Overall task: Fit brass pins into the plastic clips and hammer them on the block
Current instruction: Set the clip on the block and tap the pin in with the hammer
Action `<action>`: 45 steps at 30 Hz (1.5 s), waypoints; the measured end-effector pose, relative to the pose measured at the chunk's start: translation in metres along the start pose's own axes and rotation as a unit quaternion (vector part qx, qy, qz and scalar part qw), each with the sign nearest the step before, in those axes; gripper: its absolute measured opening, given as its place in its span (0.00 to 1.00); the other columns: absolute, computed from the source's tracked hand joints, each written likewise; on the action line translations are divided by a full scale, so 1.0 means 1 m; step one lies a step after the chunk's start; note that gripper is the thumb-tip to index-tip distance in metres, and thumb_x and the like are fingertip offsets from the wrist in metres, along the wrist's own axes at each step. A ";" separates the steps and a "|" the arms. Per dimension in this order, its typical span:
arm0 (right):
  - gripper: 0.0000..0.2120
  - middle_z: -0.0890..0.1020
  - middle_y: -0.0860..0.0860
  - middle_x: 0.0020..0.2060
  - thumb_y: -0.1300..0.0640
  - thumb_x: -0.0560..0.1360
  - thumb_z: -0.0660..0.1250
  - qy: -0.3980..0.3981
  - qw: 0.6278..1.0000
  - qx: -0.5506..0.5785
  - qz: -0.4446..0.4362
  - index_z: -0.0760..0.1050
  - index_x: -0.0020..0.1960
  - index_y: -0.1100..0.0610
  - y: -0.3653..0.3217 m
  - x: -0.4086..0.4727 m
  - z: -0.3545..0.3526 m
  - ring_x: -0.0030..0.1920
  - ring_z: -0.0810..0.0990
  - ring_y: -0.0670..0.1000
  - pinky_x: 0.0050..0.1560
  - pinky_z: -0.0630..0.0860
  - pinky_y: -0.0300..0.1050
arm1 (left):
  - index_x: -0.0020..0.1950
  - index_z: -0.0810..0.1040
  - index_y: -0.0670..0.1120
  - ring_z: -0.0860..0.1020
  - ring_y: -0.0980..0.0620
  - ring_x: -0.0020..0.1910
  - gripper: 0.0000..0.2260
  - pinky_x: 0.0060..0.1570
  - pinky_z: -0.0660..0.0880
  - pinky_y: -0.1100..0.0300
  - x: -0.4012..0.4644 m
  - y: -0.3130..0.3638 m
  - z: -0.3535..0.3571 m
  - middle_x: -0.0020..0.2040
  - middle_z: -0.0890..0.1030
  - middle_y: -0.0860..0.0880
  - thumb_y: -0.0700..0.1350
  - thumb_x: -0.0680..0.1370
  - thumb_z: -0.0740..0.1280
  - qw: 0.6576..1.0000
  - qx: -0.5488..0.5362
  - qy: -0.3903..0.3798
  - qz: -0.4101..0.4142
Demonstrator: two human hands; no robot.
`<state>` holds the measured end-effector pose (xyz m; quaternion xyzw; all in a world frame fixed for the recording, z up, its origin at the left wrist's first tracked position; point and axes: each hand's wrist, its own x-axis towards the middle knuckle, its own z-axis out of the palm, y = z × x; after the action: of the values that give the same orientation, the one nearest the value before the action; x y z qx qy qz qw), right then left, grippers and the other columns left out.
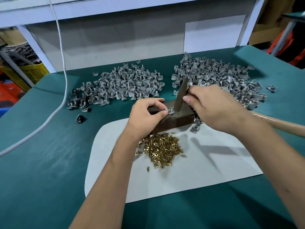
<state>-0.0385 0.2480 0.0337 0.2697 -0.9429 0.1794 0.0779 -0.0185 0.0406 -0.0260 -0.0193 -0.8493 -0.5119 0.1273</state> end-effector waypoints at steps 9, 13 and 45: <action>0.12 0.81 0.56 0.42 0.47 0.85 0.56 0.018 0.997 -0.067 0.036 0.74 0.56 0.53 -0.019 0.003 0.010 0.41 0.78 0.60 0.45 0.77 0.54 | 0.43 0.87 0.42 0.81 0.59 0.61 0.02 0.61 0.75 0.66 0.000 0.003 -0.002 0.58 0.84 0.47 0.36 0.74 0.77 1.000 -0.002 0.000 -0.020; 0.11 0.77 0.53 0.36 0.47 0.85 0.58 0.115 0.991 -0.063 -0.001 0.74 0.52 0.52 -0.012 0.006 -0.002 0.36 0.74 0.58 0.39 0.72 0.51 | 0.43 0.87 0.43 0.80 0.59 0.63 0.03 0.59 0.73 0.72 -0.001 0.004 -0.002 0.55 0.84 0.49 0.35 0.73 0.77 1.000 -0.006 0.002 -0.025; 0.11 0.82 0.56 0.40 0.48 0.86 0.55 0.083 0.991 -0.100 -0.010 0.72 0.56 0.54 -0.026 0.005 0.016 0.39 0.81 0.63 0.36 0.71 0.51 | 0.43 0.86 0.45 0.78 0.58 0.67 0.04 0.69 0.74 0.53 -0.003 0.007 -0.002 0.62 0.83 0.44 0.36 0.73 0.77 0.999 -0.015 -0.003 -0.036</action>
<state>-0.0298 0.2191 0.0284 0.2542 -0.9436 0.1052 0.1843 -0.0143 0.0421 -0.0201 0.0076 -0.8422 -0.5286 0.1061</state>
